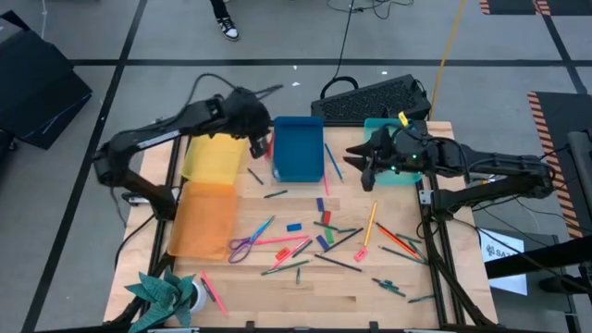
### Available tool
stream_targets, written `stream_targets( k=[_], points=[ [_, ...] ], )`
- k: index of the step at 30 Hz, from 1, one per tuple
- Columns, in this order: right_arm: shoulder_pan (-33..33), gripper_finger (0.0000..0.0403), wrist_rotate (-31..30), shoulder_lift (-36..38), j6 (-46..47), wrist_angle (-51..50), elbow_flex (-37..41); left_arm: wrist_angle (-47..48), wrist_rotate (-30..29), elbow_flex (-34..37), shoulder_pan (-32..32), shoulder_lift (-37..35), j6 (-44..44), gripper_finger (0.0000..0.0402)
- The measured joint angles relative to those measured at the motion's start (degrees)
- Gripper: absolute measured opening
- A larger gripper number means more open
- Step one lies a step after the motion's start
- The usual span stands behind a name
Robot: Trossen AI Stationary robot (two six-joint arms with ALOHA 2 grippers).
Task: Sort crayons/erasers/pens/pencils in bins
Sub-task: Put the red scissors into the light blue bin
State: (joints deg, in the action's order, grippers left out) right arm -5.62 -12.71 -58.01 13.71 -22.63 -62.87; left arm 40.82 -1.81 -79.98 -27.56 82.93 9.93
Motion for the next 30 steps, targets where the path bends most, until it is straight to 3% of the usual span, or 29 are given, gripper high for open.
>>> stream_targets(
  k=[8,12,22,30],
  points=[
    [4.55,0.0173,-14.63,-11.02,-3.68,10.02,-1.59,-25.44,-11.81,-0.05,9.39,-2.69,2.61,0.0013],
    [5.97,0.0173,-21.63,-14.05,-5.83,13.98,-4.43,-32.03,-18.81,-0.11,12.96,-1.3,6.84,0.002],
    [6.0,0.0174,-21.75,-12.86,-5.32,24.53,-6.24,-41.53,-28.42,0.01,19.34,1.62,22.69,0.002],
    [5.64,0.0174,-21.75,-14.29,-5.41,25.93,-6.21,-55.57,-30.31,-0.01,22.1,6.76,36.89,0.0024]
  ],
)
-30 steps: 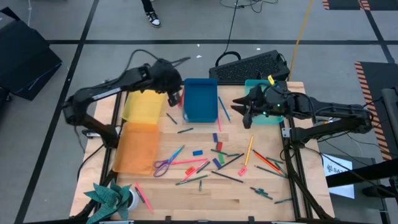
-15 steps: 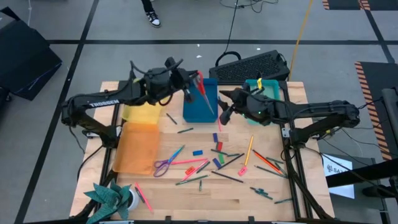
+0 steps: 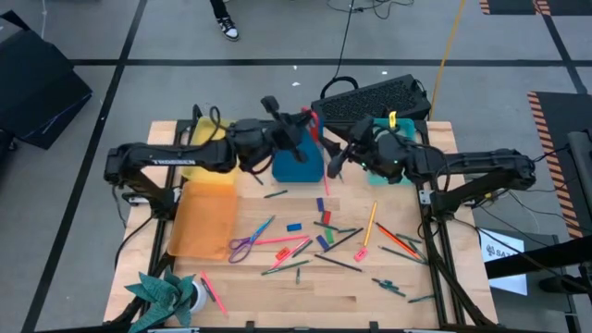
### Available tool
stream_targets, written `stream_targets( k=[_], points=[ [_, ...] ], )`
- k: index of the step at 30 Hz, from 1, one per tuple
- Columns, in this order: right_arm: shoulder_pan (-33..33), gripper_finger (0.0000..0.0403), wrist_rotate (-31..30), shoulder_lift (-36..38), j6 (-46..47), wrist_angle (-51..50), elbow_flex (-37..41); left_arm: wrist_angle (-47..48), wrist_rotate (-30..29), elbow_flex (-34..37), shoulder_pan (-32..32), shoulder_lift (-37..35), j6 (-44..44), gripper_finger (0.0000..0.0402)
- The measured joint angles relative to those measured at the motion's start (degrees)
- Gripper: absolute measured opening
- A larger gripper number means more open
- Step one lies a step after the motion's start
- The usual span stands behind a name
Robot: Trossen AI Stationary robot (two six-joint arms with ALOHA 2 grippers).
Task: Sort crayons/erasers/pens/pencils in bins
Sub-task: Put the red scissors into the light blue bin
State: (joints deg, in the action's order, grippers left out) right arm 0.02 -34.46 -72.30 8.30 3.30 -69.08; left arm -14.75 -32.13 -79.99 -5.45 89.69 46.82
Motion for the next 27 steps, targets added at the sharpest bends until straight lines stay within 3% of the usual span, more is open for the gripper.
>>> stream_targets(
  k=[9,15,21,27],
  points=[
    [-1.42,0.0164,-0.02,-2.55,-0.12,-0.56,0.05,-4.06,0.73,-0.07,1.5,1.12,4.13,0.0022],
    [-2.58,0.0112,0.65,-3.51,-0.38,-0.62,0.08,-4.97,1.19,-0.09,1.35,1.08,3.79,0.003],
    [-3.06,0.0029,0.83,-3.42,-0.48,-0.97,0.09,-3.45,0.72,-0.09,1.35,1.08,2.02,0.0032],
    [-3.85,0.0028,1.85,-3.44,0.45,-1.37,0.13,0.36,0.58,-0.11,1.71,0.28,-1.66,0.0072]
  ],
)
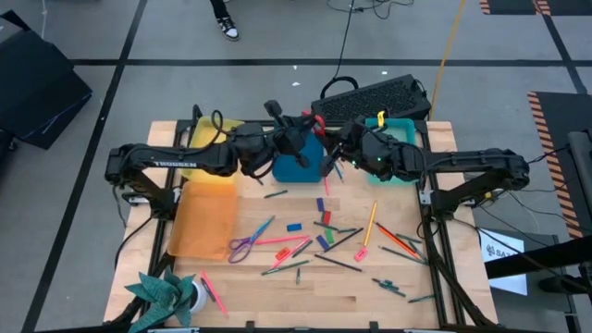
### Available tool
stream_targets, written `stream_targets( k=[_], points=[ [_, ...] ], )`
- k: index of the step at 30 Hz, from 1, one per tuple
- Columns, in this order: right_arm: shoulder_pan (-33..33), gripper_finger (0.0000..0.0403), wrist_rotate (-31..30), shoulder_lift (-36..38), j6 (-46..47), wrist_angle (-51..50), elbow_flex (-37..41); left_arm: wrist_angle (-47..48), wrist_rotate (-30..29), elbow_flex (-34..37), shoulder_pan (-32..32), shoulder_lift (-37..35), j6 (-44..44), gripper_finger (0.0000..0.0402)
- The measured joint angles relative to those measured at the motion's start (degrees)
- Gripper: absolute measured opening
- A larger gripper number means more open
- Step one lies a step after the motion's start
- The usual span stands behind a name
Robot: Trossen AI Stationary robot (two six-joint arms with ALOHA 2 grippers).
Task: Sort crayons/erasers/pens/pencils in bins
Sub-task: Put the red scissors into the light blue bin
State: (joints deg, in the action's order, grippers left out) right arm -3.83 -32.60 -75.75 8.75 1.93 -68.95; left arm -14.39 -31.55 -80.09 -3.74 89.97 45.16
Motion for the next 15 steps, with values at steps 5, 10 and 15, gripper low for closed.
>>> stream_targets(
  k=[5,10,15],
  points=[
    [-2.34,0.0028,-0.61,1.42,-0.36,-0.11,-0.02,7.9,0.66,-0.21,0.84,-3.66,-7.75,0.0148],
    [-6.75,0.0028,-0.33,5.25,-0.87,-5.52,0.0,25.73,4.49,-3.21,0.3,-8.79,-16.72,0.0214],
    [-14.33,0.0028,-1.87,10.51,3.59,-20.06,-0.09,38.33,9.53,-3.85,-2.75,-13.53,-26.15,0.0247]
  ],
)
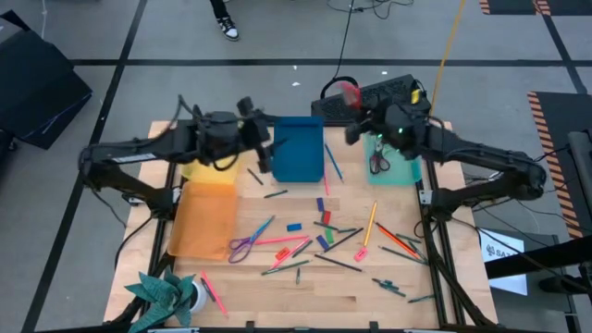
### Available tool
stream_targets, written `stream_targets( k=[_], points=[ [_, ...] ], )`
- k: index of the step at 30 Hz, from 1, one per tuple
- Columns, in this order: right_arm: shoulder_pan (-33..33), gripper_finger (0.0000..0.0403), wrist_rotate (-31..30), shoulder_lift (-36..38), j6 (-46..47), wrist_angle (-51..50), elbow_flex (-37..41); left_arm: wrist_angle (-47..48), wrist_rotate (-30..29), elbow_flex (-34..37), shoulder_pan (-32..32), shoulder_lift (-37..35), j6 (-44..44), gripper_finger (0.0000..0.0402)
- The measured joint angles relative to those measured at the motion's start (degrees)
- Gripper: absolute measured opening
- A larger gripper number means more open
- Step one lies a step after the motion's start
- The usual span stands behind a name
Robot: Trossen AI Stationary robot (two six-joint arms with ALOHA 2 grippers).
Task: Sort crayons/erasers/pens/pencils in bins
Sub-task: Put the red scissors into the light blue bin
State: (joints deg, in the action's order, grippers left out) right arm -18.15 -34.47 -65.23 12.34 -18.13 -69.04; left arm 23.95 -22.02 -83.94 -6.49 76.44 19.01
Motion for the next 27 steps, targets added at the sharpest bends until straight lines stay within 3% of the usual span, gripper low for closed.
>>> stream_targets(
  k=[7,14,23,27],
  points=[
    [-10.65,0.0028,0.5,3.4,6.66,-19.32,0.81,7.83,0.83,-0.09,-4.03,-3.45,-13.73,0.025],
    [-14.21,0.0028,9.47,4.6,6.69,-20.11,4.75,2.92,3.72,-0.87,-4.5,-5.3,-14.6,0.0251],
    [-18.0,0.0032,9.19,4.74,8.33,-20.25,11.21,2.39,13.38,-5.33,-7.67,-5.67,-16.55,0.0251],
    [-21.24,0.003,9.16,4.7,7.88,-19.21,17.34,6.44,14.5,-5.4,-7.37,-6.29,-17.4,0.0251]
  ],
)
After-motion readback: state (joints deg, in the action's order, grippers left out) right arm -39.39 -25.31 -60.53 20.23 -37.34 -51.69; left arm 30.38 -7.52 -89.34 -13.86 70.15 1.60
